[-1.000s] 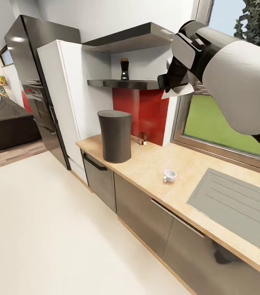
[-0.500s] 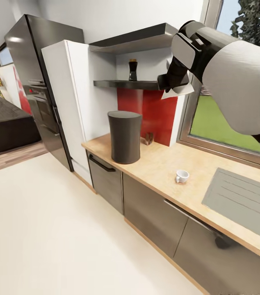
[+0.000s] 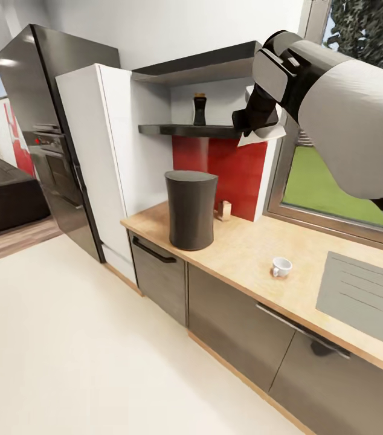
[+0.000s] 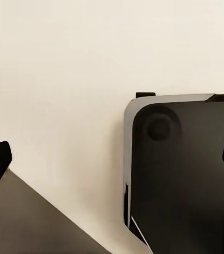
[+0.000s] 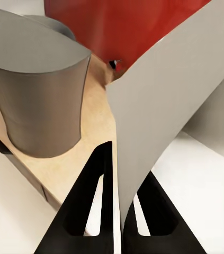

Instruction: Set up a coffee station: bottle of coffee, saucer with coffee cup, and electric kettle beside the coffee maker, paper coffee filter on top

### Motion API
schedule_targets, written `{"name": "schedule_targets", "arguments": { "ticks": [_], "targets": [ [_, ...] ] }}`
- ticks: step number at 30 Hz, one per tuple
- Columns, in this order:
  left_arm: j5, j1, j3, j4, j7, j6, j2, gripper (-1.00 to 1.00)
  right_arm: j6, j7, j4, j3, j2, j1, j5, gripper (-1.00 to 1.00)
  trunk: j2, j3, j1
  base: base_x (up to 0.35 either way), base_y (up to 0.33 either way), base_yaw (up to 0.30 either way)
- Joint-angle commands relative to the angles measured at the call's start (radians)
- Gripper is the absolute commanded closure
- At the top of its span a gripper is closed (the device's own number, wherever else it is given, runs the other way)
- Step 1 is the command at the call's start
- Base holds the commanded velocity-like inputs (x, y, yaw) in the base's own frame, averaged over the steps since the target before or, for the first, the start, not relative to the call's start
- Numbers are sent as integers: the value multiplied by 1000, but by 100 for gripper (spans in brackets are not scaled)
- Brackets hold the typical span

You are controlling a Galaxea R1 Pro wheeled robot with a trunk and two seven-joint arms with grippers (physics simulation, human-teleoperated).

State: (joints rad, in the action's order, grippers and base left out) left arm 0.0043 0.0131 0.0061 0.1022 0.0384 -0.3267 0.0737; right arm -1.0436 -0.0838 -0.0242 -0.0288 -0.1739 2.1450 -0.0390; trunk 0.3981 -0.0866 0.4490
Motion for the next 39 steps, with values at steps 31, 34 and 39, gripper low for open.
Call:
{"name": "schedule_targets", "arguments": {
  "ticks": [31,34,39],
  "targets": [
    [0,1,1,-1,2,-3,-3,-100,-4,-2,0,-2,-1,-62,-1,100,2,20,1,195,278,-26],
    [0,1,1,-1,2,-3,-3,-100,-4,-2,0,-2,-1,-88,-1,100,2,20,1,179,195,0],
    [0,1,0,0,2,-3,-4,-100,-4,-3,0,-3,-1,-122,-2,100,2,20,1,91,90,0]
  ]
}}
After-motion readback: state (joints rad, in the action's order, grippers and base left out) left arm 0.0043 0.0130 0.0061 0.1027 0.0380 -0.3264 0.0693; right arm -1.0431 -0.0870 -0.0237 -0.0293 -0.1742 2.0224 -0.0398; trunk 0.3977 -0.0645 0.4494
